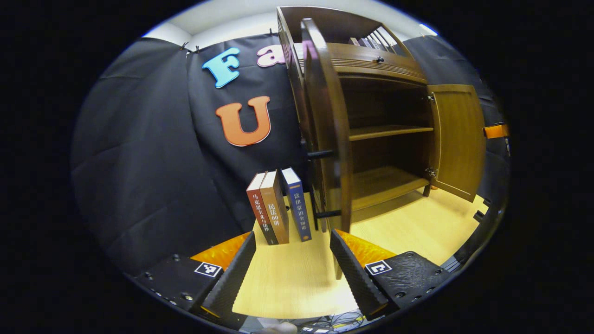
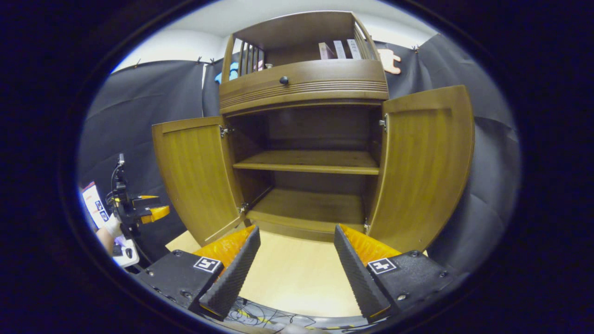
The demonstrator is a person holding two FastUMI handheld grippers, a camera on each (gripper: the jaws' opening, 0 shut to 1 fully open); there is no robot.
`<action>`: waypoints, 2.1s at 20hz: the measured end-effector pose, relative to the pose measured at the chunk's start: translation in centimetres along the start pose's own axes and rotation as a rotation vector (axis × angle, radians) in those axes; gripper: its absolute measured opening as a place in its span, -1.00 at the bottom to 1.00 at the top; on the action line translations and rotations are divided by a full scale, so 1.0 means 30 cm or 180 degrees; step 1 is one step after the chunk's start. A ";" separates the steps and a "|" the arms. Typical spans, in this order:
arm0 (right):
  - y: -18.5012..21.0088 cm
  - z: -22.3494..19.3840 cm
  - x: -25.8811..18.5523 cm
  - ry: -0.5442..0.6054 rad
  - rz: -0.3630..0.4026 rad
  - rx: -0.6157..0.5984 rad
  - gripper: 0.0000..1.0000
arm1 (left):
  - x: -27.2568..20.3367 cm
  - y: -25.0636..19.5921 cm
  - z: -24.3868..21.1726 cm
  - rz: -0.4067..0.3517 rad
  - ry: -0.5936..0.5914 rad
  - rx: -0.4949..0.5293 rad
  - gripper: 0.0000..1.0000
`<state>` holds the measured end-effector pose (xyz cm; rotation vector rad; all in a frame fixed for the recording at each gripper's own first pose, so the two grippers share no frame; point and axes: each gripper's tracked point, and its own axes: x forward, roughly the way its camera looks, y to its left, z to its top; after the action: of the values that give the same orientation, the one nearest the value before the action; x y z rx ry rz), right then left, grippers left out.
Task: Open the right door of the double-door shoe cabinet with the right hand, and open the left door with the left hand.
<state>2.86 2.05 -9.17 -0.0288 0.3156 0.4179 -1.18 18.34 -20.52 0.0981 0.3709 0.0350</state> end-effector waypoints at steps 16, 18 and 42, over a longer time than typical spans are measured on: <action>-0.238 0.024 -0.082 -0.0188 0.0132 0.0013 0.99 | -0.189 -0.871 0.367 0.0365 -0.0346 -0.0328 0.92; -0.260 0.060 -0.092 -0.0279 0.0051 0.0058 1.00 | -0.193 -0.913 0.448 0.0367 -0.0487 -0.0429 0.93; -0.193 0.293 -0.079 -0.0907 -0.0507 0.0070 1.00 | -0.153 -0.718 0.711 0.0283 -0.1017 -0.0242 0.92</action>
<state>5.75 -3.38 -0.30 0.0270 0.0361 0.2558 2.63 -5.23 -1.30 0.0436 0.0456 0.1198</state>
